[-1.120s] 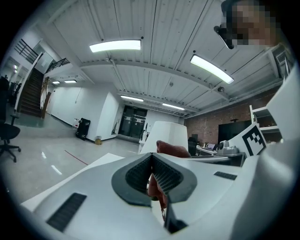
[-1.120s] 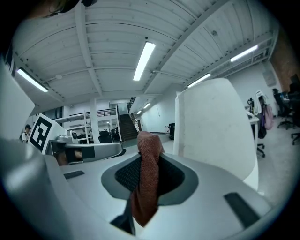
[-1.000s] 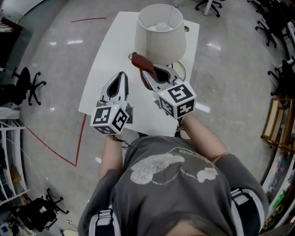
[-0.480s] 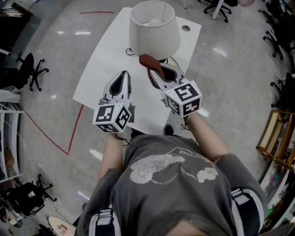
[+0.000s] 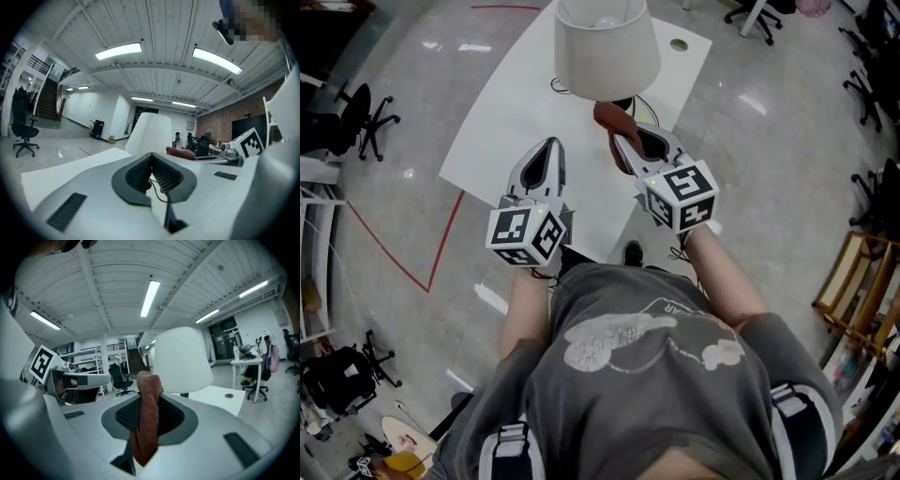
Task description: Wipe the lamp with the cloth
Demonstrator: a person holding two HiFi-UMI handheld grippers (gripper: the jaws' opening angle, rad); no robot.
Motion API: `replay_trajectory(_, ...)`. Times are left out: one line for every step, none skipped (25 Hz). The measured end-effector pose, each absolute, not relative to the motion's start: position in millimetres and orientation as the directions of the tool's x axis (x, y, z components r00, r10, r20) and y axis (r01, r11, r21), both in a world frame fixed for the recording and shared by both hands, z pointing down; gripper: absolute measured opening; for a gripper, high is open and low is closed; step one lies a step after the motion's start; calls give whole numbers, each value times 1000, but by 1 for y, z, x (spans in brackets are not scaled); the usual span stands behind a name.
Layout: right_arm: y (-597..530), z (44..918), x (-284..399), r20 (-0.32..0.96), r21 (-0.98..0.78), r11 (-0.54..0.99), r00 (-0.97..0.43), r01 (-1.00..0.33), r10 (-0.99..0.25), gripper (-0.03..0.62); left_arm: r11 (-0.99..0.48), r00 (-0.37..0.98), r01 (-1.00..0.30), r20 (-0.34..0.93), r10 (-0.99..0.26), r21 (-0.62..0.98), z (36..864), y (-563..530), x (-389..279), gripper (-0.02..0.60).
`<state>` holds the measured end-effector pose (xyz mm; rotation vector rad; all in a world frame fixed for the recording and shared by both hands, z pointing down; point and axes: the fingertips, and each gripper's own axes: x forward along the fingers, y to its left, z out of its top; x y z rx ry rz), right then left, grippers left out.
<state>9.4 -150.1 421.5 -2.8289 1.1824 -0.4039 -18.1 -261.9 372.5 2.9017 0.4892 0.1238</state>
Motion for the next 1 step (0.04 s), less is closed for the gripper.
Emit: replay_trajectory(-147,423,8,222,-146,-707,674,-692,-705,86,-927,943,314,50,330,205,373,-260,-20,8)
